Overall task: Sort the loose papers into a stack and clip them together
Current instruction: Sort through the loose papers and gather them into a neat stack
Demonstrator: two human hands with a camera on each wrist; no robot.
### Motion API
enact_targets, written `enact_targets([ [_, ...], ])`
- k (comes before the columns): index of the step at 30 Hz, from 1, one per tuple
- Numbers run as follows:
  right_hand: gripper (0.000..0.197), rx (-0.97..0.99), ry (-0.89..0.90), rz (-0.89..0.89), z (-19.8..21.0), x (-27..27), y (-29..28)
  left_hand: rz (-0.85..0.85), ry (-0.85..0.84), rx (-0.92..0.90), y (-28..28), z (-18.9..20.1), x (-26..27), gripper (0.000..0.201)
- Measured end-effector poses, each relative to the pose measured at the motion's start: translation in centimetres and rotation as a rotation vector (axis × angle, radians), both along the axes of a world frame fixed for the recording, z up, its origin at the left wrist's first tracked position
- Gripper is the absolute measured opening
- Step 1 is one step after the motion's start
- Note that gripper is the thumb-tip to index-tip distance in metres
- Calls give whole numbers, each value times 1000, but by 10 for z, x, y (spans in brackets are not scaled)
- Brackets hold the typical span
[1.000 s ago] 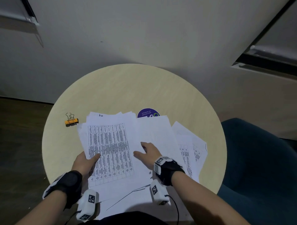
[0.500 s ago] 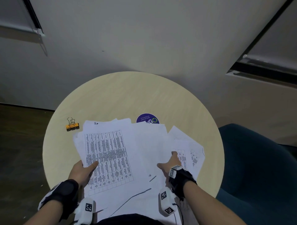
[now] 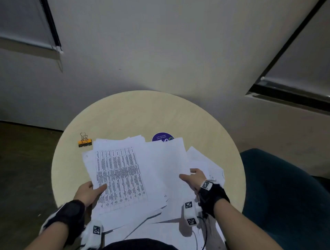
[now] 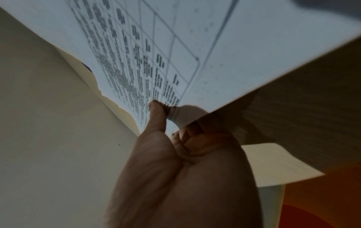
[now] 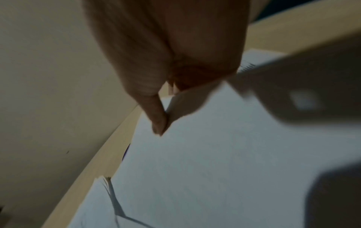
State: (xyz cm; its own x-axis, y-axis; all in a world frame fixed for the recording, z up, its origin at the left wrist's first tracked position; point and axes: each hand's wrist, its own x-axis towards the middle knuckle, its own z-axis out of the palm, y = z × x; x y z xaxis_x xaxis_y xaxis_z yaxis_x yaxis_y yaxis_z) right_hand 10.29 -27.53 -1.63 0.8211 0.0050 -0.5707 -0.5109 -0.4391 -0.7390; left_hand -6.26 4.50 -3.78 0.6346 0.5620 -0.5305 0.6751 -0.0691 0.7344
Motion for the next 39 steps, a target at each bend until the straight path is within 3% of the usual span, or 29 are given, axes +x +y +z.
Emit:
enact_targets([
  [1,29,-96,-62,13,7,3,-4,13,14,-1,3,-4,1,41],
  [4,47,-378,-234,133,25,14,-9,40,33,-44,10,-10,6,47],
  [8,40,-407,-347,49,48,33,-14,-12,83,-97,18,-13,10,38],
  [11,47,-434,-408,-68,63,37,-11,-67,114,-94,23,-16,9,32],
  [13,37,-433,-520,-94,77,38,-9,-83,125,-83,24,-17,8,31],
  [14,31,-425,-595,-77,85,37,-5,-92,138,-80,24,-17,8,32],
  [16,44,-424,-753,-31,98,31,8,-105,150,-75,26,-16,9,33],
  [18,50,-457,-861,183,113,17,30,-135,168,-67,26,-11,9,36],
  [20,49,-613,-821,562,117,-3,61,-151,115,-103,19,1,7,35],
  [22,35,-777,-693,926,104,-24,95,-114,46,-256,9,16,3,28],
  [26,22,-767,-474,1245,53,-50,148,-30,-71,-513,8,16,2,27],
  [28,17,-662,-426,1284,33,-63,167,-37,-102,-486,7,15,2,17],
  [30,16,-539,-360,1245,21,-73,178,-34,-116,-468,5,11,3,27],
  [34,35,-248,-137,1168,15,-73,177,8,-125,-469,6,-7,-1,42],
  [36,42,-226,-109,1060,16,-61,164,-11,-66,-389,5,-10,-1,46],
  [39,38,-334,-160,906,16,-33,131,-62,-23,-227,4,-6,7,27],
])
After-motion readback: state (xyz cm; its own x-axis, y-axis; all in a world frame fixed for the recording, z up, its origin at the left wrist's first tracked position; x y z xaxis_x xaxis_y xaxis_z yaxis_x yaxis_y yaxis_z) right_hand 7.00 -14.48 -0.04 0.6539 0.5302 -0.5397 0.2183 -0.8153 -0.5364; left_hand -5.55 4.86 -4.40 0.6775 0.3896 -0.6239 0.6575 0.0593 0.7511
